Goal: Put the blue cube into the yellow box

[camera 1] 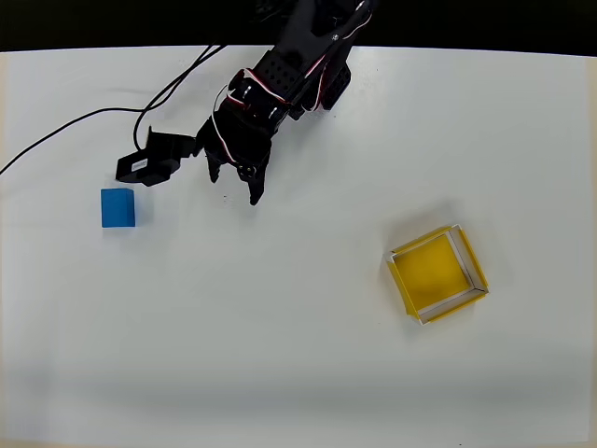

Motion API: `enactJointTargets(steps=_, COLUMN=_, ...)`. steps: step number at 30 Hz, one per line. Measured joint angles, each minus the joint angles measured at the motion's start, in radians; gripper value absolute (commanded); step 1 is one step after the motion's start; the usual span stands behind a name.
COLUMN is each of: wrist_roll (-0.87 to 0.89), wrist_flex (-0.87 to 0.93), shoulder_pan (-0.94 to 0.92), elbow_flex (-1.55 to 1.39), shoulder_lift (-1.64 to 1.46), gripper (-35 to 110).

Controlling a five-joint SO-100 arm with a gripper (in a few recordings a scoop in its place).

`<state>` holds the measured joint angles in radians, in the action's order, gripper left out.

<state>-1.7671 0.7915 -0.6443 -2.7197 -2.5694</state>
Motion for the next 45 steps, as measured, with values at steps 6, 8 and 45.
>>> enactJointTargets(steps=6, wrist_roll=-0.031, wrist_flex=-0.169, shoulder_pan=-0.176, elbow_flex=0.232, shoulder_lift=0.296, gripper=50)
enactJointTargets(steps=8, wrist_roll=-0.037, wrist_flex=-0.239, shoulder_pan=-0.225, elbow_flex=0.290, shoulder_lift=0.376, gripper=50)
enactJointTargets(steps=45, wrist_roll=-0.278, wrist_flex=-0.581, shoulder_pan=-0.354, elbow_flex=0.850, shoulder_lift=1.197, gripper=66)
